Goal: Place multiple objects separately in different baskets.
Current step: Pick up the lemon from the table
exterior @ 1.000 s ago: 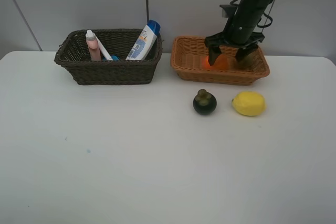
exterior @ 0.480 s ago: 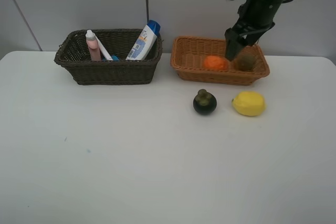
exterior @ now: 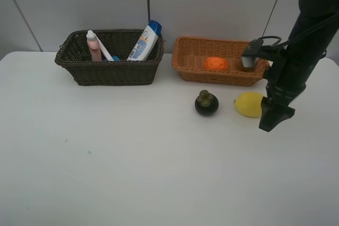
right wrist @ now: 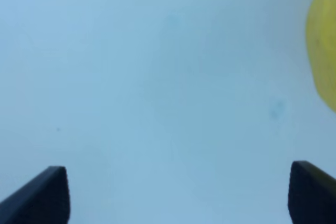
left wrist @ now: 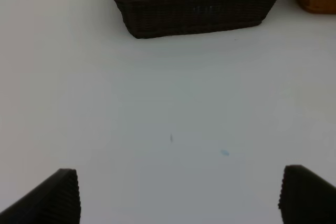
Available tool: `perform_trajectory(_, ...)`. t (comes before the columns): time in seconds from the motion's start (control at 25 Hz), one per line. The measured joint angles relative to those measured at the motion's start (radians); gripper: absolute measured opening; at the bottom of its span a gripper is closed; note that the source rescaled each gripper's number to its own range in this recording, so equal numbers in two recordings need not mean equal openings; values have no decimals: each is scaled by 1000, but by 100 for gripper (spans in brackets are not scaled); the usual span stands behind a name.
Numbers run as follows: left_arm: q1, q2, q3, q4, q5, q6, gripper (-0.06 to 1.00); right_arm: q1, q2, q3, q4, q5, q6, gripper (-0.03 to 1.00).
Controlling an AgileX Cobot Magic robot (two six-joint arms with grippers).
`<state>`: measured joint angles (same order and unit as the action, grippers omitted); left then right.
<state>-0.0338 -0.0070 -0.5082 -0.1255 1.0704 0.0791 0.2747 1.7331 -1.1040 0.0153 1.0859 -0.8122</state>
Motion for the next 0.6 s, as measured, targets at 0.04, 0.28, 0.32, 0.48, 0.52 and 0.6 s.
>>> perform_trajectory(0.04, 0, 0, 0, 0, 0, 0, 99, 0, 0, 7, 0, -42, -9, 97)
perform_trajectory(0.28, 0, 0, 0, 0, 0, 0, 99, 0, 1, 8, -1, -229, -41, 97)
perform_trajectory(0.32, 0, 0, 0, 0, 0, 0, 99, 0, 5, 8, -4, -244, -43, 97)
perform_trajectory(0.48, 0, 0, 0, 0, -1, 0, 99, -2, 47, 8, -7, -306, -49, 97)
perform_trajectory(0.52, 0, 0, 0, 0, -1, 0, 99, -3, 60, 8, -15, -316, -49, 97)
perform_trajectory(0.6, 0, 0, 0, 0, -1, 0, 99, -6, 79, 8, -26, -331, -49, 97)
